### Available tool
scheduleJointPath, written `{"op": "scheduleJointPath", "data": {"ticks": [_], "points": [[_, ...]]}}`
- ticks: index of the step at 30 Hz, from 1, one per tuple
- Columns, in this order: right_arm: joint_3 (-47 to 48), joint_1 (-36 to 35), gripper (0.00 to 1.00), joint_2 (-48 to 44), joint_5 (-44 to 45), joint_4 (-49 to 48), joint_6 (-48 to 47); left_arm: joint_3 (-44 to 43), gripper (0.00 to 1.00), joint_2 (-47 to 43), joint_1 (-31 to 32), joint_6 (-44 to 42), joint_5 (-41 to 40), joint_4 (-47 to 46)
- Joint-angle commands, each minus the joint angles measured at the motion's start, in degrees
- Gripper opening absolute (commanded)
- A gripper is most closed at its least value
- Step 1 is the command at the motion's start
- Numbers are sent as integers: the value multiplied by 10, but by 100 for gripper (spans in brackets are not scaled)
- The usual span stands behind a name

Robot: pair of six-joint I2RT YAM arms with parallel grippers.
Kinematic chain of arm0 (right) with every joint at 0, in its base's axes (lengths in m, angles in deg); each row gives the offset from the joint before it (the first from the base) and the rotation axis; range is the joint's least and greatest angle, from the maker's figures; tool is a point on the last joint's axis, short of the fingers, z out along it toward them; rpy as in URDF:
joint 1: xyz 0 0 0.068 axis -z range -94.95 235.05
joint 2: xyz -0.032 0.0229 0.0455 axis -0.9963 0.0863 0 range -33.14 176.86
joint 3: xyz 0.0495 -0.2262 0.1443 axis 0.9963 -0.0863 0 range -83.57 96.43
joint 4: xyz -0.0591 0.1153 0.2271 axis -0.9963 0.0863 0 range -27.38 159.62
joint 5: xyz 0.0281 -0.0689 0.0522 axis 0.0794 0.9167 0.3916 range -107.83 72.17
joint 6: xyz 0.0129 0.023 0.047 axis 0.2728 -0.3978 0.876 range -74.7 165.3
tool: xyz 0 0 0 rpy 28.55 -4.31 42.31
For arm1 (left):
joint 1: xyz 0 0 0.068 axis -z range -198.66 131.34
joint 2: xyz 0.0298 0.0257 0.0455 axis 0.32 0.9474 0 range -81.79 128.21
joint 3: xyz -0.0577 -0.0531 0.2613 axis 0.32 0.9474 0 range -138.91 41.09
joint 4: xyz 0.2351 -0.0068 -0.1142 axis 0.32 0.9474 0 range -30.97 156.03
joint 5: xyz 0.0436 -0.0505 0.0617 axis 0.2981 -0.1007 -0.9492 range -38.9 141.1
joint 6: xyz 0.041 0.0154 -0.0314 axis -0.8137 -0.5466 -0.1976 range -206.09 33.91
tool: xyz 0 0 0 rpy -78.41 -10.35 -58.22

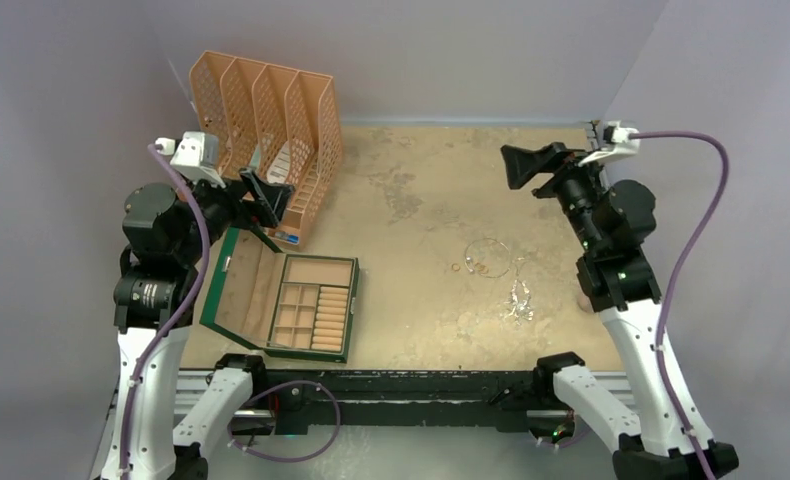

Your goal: Organize the mixed jewelry

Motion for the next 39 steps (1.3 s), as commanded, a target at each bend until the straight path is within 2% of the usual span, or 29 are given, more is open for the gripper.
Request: {"op": "scheduleJointPath", "data": {"ticks": [1, 6, 9, 11, 13, 17, 25, 31, 35, 39], "points": [[-45, 5, 98, 15, -116, -86, 32, 12, 92, -7, 0, 5, 76, -47], [-103, 3, 97, 83, -214, -126, 70, 54, 95, -20, 0, 1, 329, -114], [-114, -28, 93, 135, -217, -125, 75, 81, 96, -34, 0, 28, 385, -148], [-115, -81, 93, 174, -183, -125, 71, 90, 96, -40, 0, 29, 393, -152], [-100, -145, 90, 214, -132, -115, 65, 86, 97, -43, 0, 22, 373, -133], [-59, -228, 79, 305, -79, -100, 71, 55, 98, -47, 0, 2, 273, -76], [60, -335, 77, 470, 10, -44, 38, 41, 98, -65, 0, -19, 178, -28], [174, -402, 71, 594, 85, 14, -2, 30, 98, -60, 0, -22, 154, -21], [222, -424, 69, 642, 98, 47, -55, 24, 98, -58, 0, -27, 142, -15], [251, -443, 69, 675, 55, 71, -145, 24, 98, -55, 0, -27, 137, -14]]}}
